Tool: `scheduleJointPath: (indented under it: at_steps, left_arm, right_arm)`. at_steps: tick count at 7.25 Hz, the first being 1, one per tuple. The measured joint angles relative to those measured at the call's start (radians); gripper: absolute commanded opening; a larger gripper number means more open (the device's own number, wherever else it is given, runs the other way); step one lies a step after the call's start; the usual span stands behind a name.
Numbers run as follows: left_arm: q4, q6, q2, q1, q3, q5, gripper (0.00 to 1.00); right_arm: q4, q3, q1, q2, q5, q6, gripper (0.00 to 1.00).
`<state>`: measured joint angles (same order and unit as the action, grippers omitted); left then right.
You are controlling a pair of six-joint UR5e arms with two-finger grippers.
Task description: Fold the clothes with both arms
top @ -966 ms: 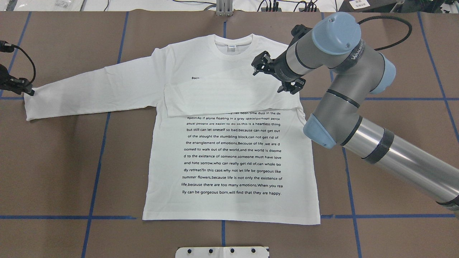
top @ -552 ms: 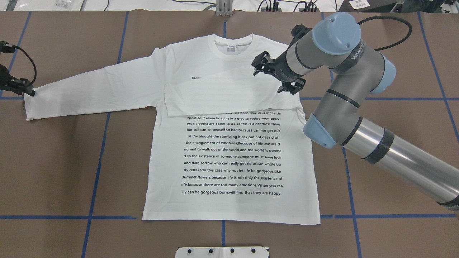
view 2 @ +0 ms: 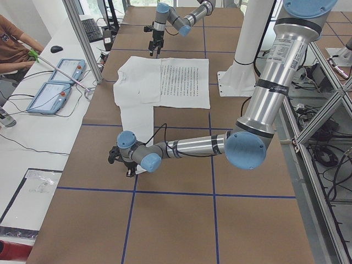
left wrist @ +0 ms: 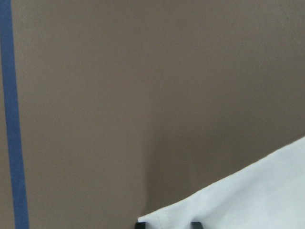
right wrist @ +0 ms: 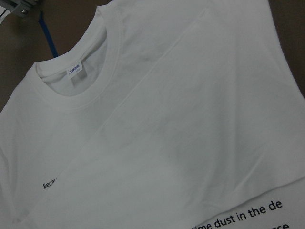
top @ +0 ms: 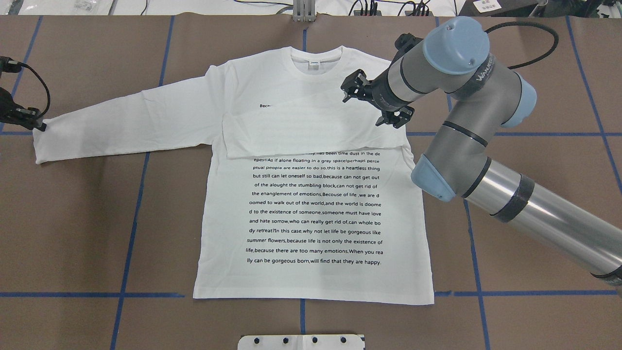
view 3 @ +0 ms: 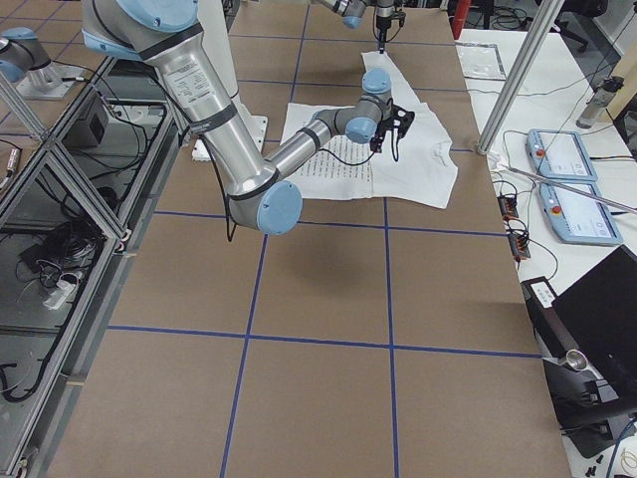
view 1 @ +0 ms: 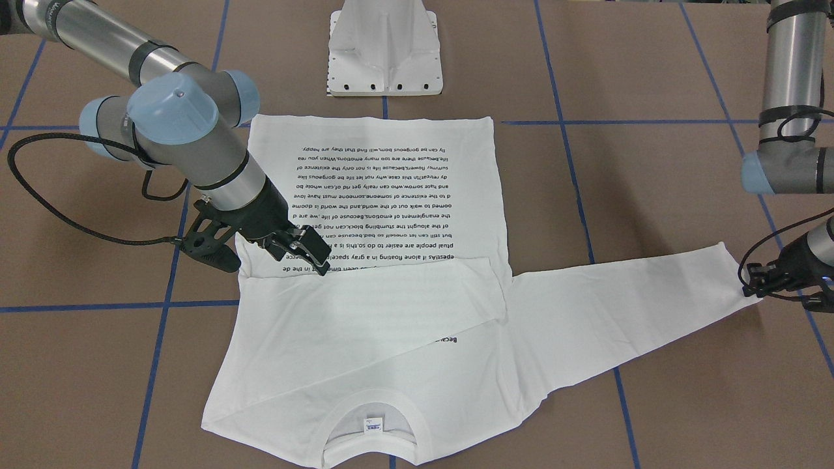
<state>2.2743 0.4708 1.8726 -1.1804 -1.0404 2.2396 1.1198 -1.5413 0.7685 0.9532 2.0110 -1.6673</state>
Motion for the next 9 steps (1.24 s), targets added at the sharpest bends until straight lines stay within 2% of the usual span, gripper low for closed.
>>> scheduleJointPath:
  at_steps: [5, 6, 7, 9]
  left_arm:
    - [0.01, -0.006, -0.002, -0.001, -0.009, 0.001, 0.0]
    - [0.009, -0.009, -0.001, -0.001, -0.013, 0.001, 0.15]
    - [0.008, -0.011, 0.002, -0.001, -0.014, 0.0, 0.48]
    - [0.006, -0.03, 0.003, -0.001, -0.011, -0.001, 0.5]
  right_arm:
    - [-0.002, 0.001, 0.0, 0.001, 0.0, -0.002, 0.99]
    - [-0.002, 0.001, -0.001, 0.001, 0.0, -0.002, 0.99]
    - [-0.002, 0.001, -0.001, 0.0, -0.001, -0.003, 0.99]
    - [-0.002, 0.001, -0.001, 0.001, -0.003, -0.005, 0.99]
